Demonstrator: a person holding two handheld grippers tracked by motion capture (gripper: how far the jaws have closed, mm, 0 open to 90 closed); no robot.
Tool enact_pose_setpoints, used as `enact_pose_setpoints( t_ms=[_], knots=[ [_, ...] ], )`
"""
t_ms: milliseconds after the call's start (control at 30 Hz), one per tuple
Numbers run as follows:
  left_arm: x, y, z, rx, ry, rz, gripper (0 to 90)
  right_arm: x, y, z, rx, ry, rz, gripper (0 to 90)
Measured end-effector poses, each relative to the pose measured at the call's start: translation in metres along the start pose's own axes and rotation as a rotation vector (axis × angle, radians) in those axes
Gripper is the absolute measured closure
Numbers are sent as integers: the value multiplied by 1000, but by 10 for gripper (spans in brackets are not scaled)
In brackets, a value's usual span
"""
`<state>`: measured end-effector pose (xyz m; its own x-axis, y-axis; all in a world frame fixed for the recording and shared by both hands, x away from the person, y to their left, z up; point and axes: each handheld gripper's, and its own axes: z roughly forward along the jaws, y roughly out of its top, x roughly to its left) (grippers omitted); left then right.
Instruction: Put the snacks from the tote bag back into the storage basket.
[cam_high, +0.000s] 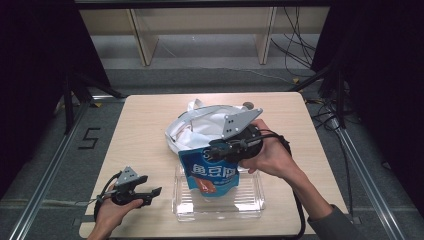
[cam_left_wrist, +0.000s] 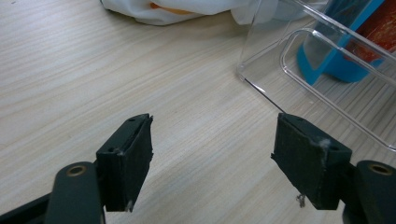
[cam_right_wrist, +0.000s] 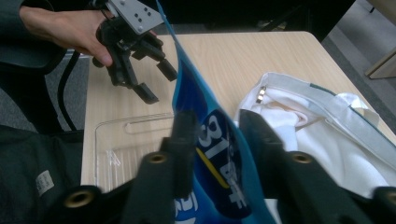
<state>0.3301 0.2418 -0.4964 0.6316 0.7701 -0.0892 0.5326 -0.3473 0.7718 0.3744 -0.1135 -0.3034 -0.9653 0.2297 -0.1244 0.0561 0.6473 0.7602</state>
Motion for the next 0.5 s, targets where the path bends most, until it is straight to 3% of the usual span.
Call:
enact_pose_setpoints(
  t_ms=[200,233,333,400,500],
  knots=[
    [0,0,0,-1,1,0,277,3,-8,-13,-71,-59,44,539],
    [-2,0,2,-27,1,-30,277,3,-13,-18,-94,-74,60,524],
    [0,0,0,0,-1,0,277,3,-16,-22,-98,-88,73,496],
    [0,0,0,0,-1,-1,277,2,-22,-27,-109,-119,77,479],
    [-1,-1,2,-23,1,-15,277,0,-30,-32,-121,-125,114,478]
  ],
)
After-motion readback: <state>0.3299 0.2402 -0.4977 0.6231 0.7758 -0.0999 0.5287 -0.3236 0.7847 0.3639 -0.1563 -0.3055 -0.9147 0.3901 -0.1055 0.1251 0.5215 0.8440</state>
